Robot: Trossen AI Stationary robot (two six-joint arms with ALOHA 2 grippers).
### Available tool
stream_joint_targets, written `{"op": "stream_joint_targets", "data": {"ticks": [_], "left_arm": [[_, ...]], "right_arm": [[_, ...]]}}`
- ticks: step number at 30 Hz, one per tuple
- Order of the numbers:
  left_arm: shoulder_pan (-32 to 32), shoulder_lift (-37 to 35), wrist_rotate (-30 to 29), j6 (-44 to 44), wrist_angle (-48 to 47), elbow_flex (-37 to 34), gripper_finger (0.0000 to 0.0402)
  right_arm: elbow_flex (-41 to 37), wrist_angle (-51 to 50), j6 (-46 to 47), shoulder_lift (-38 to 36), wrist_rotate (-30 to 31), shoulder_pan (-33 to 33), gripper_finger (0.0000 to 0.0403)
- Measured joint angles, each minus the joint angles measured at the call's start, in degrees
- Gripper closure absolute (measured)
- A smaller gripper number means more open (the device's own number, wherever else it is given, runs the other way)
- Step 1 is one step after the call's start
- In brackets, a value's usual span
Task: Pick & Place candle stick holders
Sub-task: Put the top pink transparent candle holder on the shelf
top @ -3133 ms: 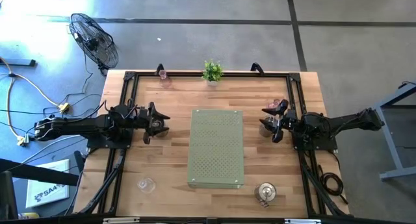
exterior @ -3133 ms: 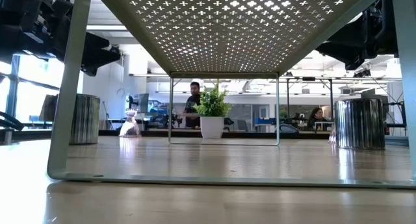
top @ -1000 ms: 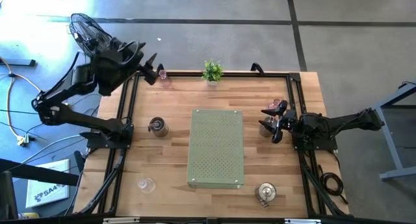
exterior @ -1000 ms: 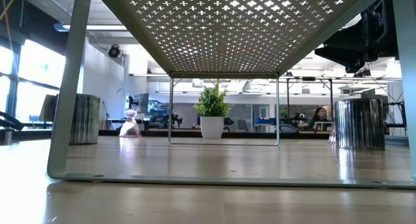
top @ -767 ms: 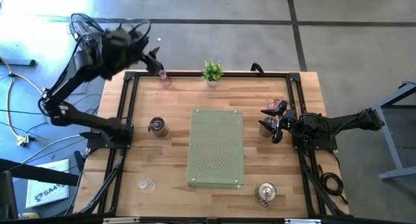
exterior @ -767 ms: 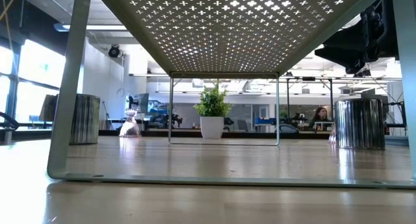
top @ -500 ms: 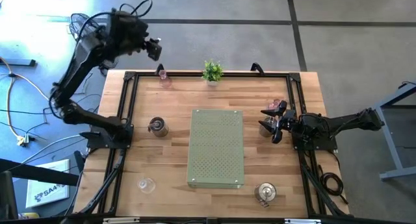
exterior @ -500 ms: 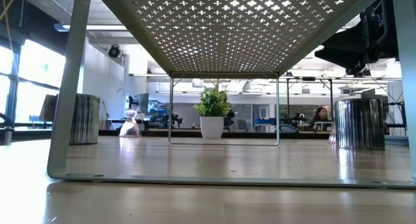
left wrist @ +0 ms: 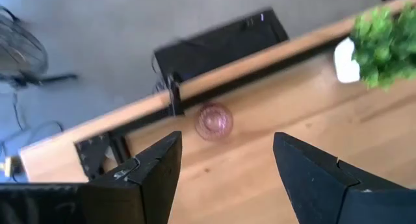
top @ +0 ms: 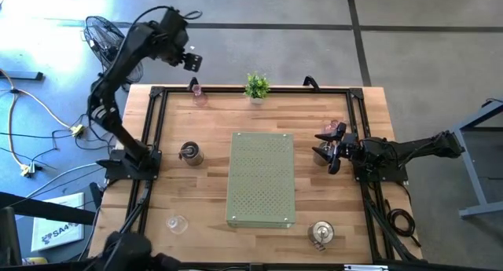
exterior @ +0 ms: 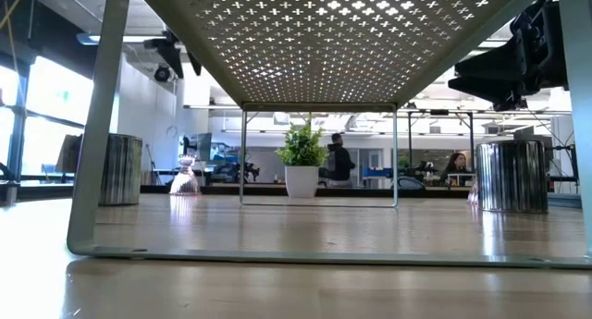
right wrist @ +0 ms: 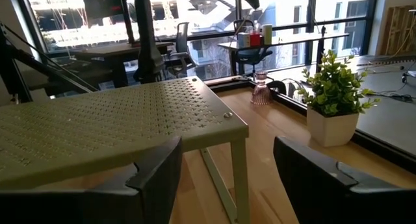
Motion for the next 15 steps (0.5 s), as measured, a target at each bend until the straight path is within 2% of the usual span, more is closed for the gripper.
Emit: {"op": "stream_joint_targets", "data": {"ticks": [5,15], "left_arm": [[0.0,3.94,2.84,0.23,-1.48,-0.03,0.0165],[0.0,7.0,2.39,1.7,-3.39,0.0,0.0165]], "right_arm": [[0.0,-0.23,0.04,0.03,0.0,-0.02,0.0166],[-0.01,-1.32,0.04,0.04,0.0,-0.01,0.0166]]}}
